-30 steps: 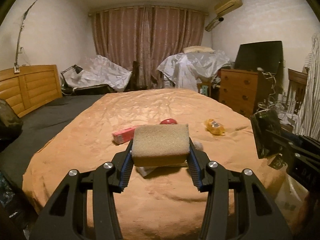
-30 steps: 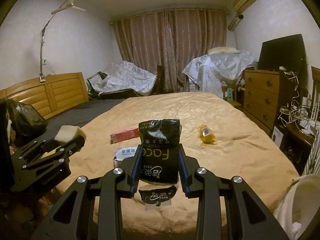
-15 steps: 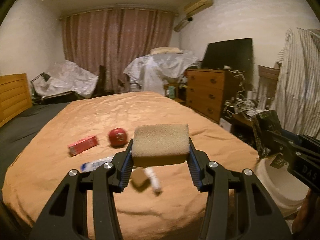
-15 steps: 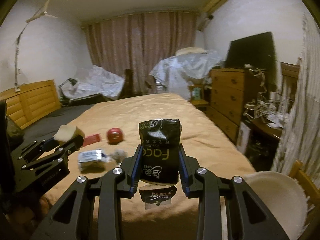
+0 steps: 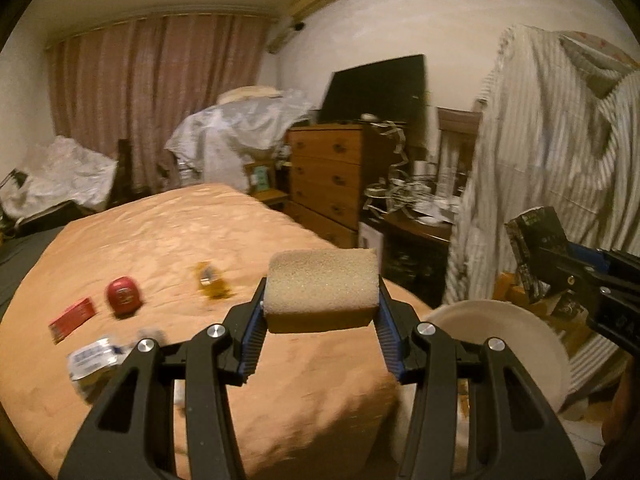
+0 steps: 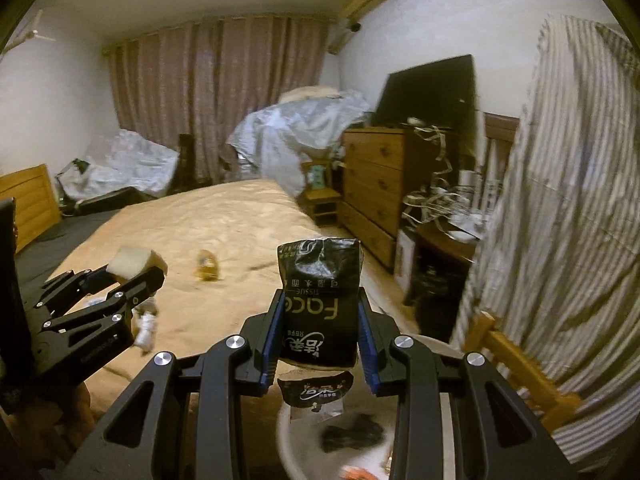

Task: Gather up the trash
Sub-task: 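Carry the sponge and black packet over the white bucket with both tools, then open both tools to drop the sponge and packet into the bucket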

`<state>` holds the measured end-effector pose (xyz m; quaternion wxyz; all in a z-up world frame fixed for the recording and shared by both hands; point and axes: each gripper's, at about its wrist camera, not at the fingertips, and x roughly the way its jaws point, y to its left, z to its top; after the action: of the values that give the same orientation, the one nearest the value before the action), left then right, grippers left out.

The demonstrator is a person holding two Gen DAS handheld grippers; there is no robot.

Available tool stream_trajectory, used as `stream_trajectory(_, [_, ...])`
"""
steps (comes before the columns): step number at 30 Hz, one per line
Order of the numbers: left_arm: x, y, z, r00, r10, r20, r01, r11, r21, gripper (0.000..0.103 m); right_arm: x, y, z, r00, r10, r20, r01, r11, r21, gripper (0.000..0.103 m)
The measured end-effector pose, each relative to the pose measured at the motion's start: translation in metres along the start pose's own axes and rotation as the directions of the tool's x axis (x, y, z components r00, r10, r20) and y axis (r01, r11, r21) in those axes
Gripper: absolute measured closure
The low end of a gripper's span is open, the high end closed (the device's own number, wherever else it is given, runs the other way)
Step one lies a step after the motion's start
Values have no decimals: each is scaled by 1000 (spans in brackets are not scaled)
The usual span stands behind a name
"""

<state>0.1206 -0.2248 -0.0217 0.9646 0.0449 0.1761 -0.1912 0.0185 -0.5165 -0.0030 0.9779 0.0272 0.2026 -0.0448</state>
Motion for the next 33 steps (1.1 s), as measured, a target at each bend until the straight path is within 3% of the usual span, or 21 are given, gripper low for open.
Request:
stream_trajectory(6, [23,-54,3,992,-113,-52,115,992,53,55,5,-58,-5,996,-47,-81,51,998,45,68])
stream_trajectory(10, [42,-81,-2,977,-173,-121,182,981,69,55,20,-87,-8,986,-40,-164,53,996,76,68])
stream_trajectory(15, [65,-100,-13,943,-236,-233,259,963,70,55,49,-122,-12,958,-11,-286,43,993,107,68])
stream_trajectory(23, [107,-114,-33,865,-305,-399,339,941,15,55,95,-146,-38,894,50,-445,27,986,165,68])
stream_trajectory(26, [112,-116,-39,854,-307,-420,345,938,14,55,101,-144,-44,886,57,-461,25,985,170,68])
stream_trajectory(33, [111,-116,-41,849,-311,-427,351,936,17,55,102,-136,-50,885,58,-461,24,985,170,68])
